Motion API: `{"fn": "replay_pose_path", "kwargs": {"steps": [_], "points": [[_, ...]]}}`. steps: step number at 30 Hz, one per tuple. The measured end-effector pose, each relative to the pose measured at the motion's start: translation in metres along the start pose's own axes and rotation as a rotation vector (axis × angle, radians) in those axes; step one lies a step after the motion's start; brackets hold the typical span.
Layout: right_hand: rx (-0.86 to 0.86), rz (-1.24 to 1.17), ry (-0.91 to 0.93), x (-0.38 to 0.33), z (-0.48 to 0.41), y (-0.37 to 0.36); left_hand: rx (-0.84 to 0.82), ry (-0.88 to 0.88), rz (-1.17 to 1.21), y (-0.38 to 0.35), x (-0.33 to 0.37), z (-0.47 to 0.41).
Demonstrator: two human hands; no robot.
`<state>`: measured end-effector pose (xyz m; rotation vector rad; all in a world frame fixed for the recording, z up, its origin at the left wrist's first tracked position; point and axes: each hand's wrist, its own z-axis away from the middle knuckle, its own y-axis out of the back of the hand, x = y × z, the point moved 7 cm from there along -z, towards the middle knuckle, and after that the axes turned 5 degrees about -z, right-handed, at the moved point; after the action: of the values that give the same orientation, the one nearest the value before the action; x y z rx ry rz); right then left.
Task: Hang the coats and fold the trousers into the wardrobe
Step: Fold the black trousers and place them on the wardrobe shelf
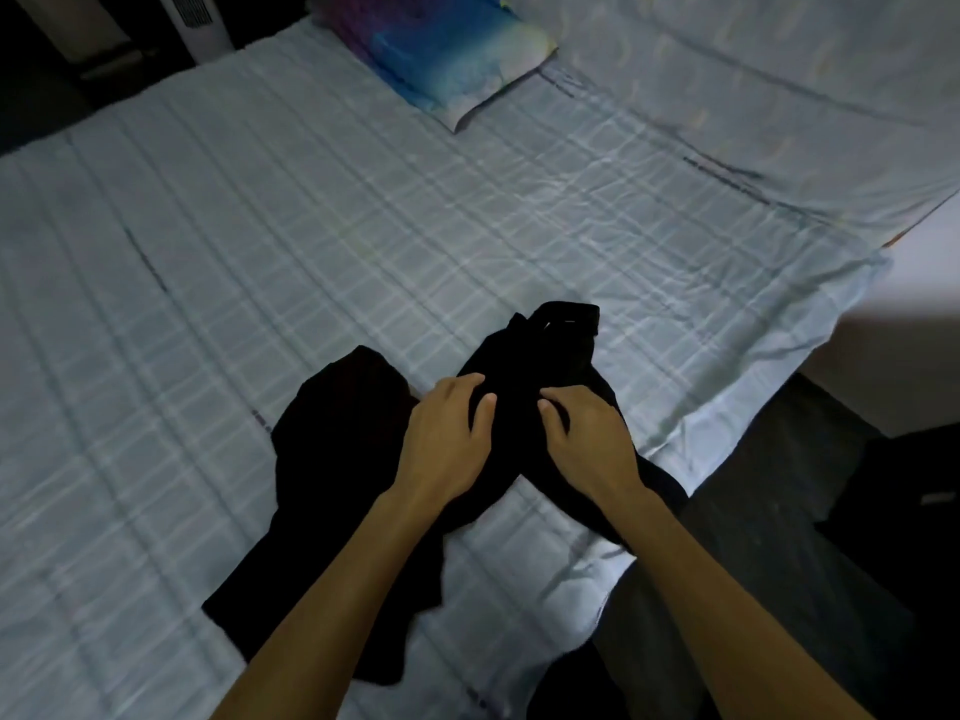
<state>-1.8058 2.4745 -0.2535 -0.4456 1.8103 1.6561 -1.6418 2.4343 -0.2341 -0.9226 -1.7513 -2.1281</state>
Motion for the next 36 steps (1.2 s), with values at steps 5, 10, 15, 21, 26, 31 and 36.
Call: {"fn": "replay_pose_path", "kwargs": {"steps": [5,10,15,21,26,31,36], "points": [[-0.062,-0.003,-0.07,0.078,-0.087,-0.01,-0.107,0.064,0.014,-0.069,0.012,-0.089],[-0.129,0.048,-0.116,0.145,-0.156,-0.034,-0.19,0.123,-0.002,-0.14,-0.003,-0.173],[-0.154,0.117,-0.129,0.198,-0.206,-0.072,-0.188,0.116,-0.12,-0.184,-0.025,-0.244],[-0.234,0.232,-0.164,0.246,-0.248,-0.119,-0.385,0.047,-0.337,-0.253,-0.054,-0.278],[-0.19,0.263,-0.179,0.268,-0.271,-0.134,-0.47,0.105,-0.386,-0.295,-0.069,-0.273],[-0.196,0.299,-0.262,0.288,-0.283,-0.137,-0.368,0.11,-0.339,-0.289,-0.081,-0.278],[-0.162,0.349,-0.331,0.293,-0.291,-0.129,-0.356,0.076,-0.355,-0.27,-0.092,-0.278]]}}
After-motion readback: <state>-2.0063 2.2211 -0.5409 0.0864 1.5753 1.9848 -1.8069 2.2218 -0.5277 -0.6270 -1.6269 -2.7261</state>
